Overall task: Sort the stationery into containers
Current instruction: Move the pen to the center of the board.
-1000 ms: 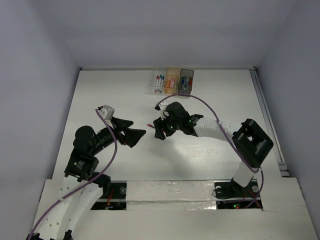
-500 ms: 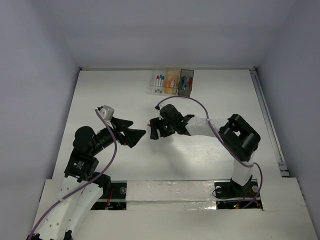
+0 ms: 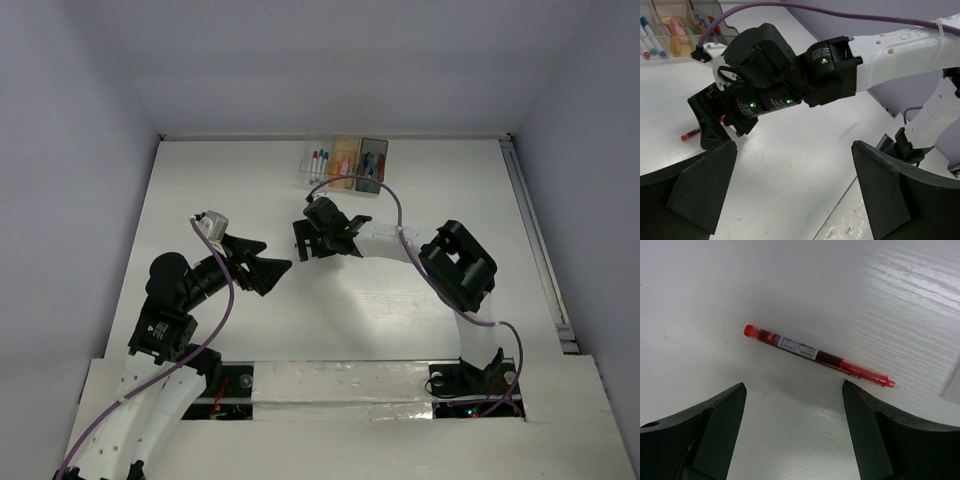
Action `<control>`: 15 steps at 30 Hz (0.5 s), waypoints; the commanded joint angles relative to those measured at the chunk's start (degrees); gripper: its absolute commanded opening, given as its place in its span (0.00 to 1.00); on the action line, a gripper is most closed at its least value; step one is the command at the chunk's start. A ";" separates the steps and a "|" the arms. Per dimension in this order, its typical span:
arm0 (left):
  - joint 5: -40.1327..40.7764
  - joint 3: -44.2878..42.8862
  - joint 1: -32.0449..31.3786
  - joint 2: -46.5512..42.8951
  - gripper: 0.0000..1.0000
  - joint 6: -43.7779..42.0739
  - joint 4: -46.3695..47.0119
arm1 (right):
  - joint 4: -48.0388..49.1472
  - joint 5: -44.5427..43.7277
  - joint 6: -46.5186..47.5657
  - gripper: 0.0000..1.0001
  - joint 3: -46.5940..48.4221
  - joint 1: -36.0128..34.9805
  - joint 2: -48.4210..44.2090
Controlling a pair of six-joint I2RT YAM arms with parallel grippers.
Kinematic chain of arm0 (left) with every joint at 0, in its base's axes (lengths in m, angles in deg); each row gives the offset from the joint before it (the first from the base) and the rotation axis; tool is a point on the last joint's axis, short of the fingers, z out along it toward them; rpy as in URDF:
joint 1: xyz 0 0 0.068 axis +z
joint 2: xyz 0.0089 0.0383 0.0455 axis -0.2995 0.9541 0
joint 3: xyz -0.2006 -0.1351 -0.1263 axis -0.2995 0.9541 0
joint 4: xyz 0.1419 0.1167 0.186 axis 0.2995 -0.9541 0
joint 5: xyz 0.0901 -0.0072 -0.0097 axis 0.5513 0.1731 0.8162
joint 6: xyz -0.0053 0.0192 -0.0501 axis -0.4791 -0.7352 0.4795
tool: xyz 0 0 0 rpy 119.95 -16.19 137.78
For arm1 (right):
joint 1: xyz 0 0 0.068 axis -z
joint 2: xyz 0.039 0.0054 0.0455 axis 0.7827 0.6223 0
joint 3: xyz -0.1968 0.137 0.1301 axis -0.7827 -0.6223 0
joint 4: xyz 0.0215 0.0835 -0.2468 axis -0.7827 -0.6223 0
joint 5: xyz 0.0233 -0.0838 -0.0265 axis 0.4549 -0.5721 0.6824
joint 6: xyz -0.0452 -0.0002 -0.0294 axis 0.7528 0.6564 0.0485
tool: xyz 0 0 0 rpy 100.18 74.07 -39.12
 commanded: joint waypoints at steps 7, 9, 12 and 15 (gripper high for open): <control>-1.33 0.62 0.35 0.20 0.99 0.04 3.70 | -7.60 -6.29 -1.07 0.92 9.43 0.88 7.56; -1.42 0.62 0.35 0.28 0.99 0.04 3.80 | -7.07 -4.11 -2.39 0.95 10.49 1.49 8.18; -1.59 0.62 0.35 0.37 0.99 0.13 3.80 | -6.45 -3.04 -4.32 0.96 13.12 2.81 9.67; -1.68 0.71 0.35 0.46 0.99 0.13 3.89 | -9.25 -5.40 -4.77 0.80 16.73 2.81 11.70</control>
